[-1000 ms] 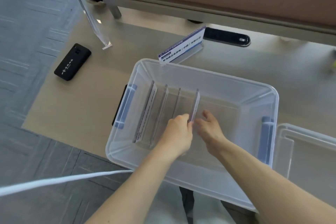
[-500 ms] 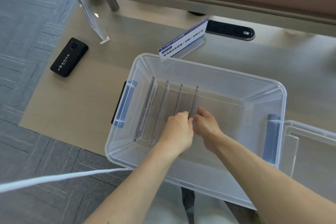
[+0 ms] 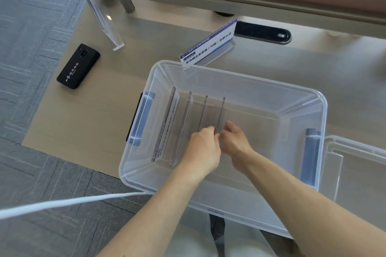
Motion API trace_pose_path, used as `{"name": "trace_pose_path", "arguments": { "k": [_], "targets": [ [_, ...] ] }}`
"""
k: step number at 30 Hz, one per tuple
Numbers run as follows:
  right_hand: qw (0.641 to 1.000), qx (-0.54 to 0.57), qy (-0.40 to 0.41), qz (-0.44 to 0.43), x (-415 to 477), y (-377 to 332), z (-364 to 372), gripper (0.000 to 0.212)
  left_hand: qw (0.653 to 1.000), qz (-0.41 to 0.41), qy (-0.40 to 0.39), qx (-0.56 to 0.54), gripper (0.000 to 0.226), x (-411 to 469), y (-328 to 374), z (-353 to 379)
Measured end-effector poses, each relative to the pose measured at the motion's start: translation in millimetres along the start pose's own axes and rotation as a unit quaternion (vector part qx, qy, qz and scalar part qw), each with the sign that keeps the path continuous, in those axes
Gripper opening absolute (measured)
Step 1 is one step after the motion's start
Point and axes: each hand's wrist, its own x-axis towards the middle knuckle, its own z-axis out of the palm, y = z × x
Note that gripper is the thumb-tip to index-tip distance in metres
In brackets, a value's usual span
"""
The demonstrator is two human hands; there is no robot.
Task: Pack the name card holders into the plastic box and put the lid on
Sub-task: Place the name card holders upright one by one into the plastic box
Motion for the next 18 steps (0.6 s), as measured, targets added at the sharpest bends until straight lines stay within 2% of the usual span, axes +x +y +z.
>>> {"name": "trace_pose_path", "arguments": {
  "k": [18],
  "targets": [
    [1.0,0.005,-0.009,-0.001,-0.1,3.6,0.6,0.074,1.0,-0.007,0.01,0.007,0.024,1.0,-0.1,3.1]
  ]
}}
